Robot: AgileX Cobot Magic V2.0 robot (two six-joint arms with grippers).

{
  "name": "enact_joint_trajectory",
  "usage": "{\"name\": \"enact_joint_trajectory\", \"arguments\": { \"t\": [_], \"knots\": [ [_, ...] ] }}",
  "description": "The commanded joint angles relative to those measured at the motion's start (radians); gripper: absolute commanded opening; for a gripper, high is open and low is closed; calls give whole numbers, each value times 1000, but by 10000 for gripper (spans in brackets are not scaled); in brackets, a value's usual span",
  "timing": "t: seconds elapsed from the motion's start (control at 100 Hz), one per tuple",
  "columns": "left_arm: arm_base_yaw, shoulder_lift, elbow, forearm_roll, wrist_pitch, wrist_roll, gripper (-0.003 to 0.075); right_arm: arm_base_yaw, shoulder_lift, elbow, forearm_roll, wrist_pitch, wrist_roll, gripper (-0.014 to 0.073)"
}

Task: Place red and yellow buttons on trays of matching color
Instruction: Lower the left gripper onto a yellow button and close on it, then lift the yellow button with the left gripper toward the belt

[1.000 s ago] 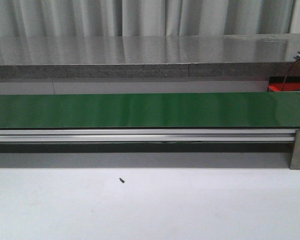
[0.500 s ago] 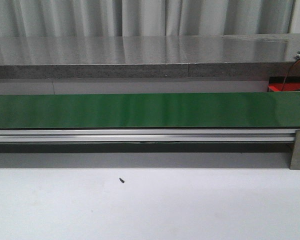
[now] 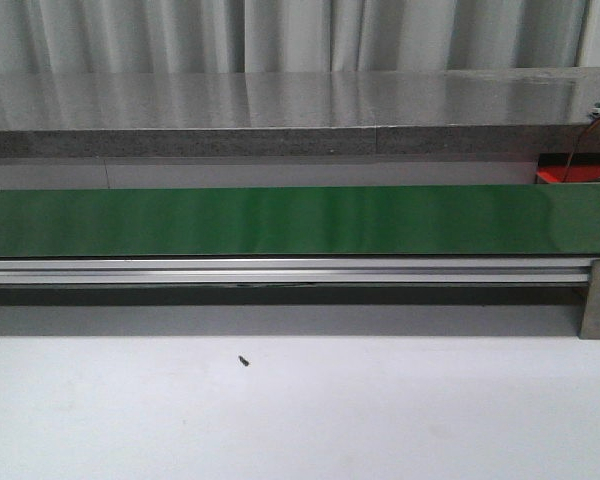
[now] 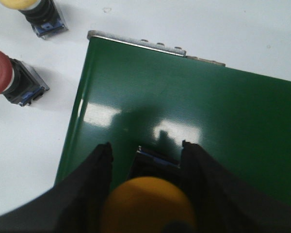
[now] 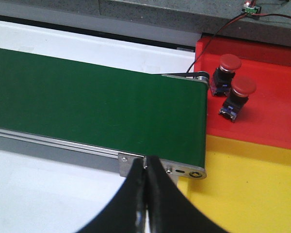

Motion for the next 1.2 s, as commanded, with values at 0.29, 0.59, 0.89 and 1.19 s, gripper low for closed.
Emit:
{"name": "enact_joint_trajectory", "arguments": {
  "t": [0.29, 0.59, 0.89, 1.19],
  "knots": [
    [-8, -47, -33, 5, -32, 22, 351, 0, -3, -23, 19, -61, -6, -68],
    [-8, -47, -33, 5, -55, 30, 477, 0, -3, -23, 19, -61, -6, -68],
    [-14, -62, -35, -181, -80, 141, 557, 0, -3, -23, 19, -61, -6, -68],
    [11, -103, -37, -184, -153, 143, 557, 0, -3, -23, 19, -61, -6, -68]
  ]
}}
